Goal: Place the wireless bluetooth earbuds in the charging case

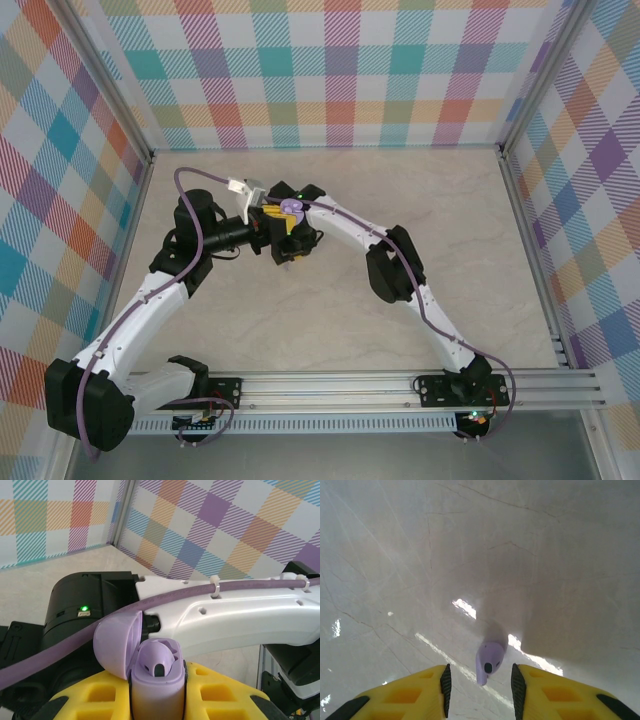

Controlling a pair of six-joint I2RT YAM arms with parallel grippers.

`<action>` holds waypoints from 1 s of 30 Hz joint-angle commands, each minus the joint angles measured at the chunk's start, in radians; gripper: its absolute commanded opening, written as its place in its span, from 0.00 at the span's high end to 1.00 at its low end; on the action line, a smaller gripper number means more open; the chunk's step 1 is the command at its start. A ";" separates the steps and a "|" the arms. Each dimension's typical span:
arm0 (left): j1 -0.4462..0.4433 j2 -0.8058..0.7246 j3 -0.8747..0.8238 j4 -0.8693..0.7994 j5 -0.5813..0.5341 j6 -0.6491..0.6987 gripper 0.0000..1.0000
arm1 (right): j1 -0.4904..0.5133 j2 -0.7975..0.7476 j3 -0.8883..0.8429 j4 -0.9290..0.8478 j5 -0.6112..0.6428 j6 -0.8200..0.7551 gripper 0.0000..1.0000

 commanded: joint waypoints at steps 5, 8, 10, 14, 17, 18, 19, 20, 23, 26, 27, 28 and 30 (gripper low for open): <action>0.012 -0.007 0.014 0.013 0.008 -0.005 0.91 | 0.029 0.059 0.081 -0.057 0.033 -0.015 0.59; 0.012 -0.006 0.015 0.012 0.005 -0.004 0.91 | 0.036 0.076 0.098 -0.072 0.081 -0.012 0.59; 0.012 -0.005 0.017 0.011 0.007 -0.004 0.91 | 0.039 0.086 0.106 -0.083 0.110 -0.014 0.60; 0.012 -0.001 0.019 0.010 0.005 -0.004 0.91 | 0.043 0.100 0.109 -0.099 0.177 -0.010 0.62; 0.012 0.001 0.019 0.012 0.008 -0.007 0.91 | 0.043 0.106 0.108 -0.107 0.207 0.003 0.65; 0.013 0.000 0.019 0.014 0.007 -0.007 0.91 | 0.044 0.106 0.108 -0.108 0.214 0.007 0.66; 0.012 0.000 0.020 0.014 0.007 -0.007 0.91 | 0.044 0.108 0.109 -0.110 0.222 0.011 0.67; 0.012 0.000 0.021 0.012 0.006 -0.006 0.91 | 0.043 0.109 0.109 -0.112 0.229 0.016 0.67; 0.012 0.001 0.020 0.014 0.006 -0.005 0.91 | 0.044 0.108 0.109 -0.128 0.265 0.035 0.71; 0.012 0.002 0.020 0.012 0.007 -0.006 0.91 | 0.038 0.108 0.108 -0.159 0.322 0.057 0.74; 0.012 0.004 0.019 0.013 0.008 -0.006 0.91 | 0.034 0.106 0.106 -0.170 0.329 0.063 0.75; 0.012 0.003 0.020 0.014 0.009 -0.006 0.91 | 0.026 0.101 0.098 -0.177 0.333 0.068 0.75; 0.012 0.004 0.019 0.015 0.009 -0.006 0.91 | 0.014 0.075 0.059 -0.170 0.342 0.074 0.76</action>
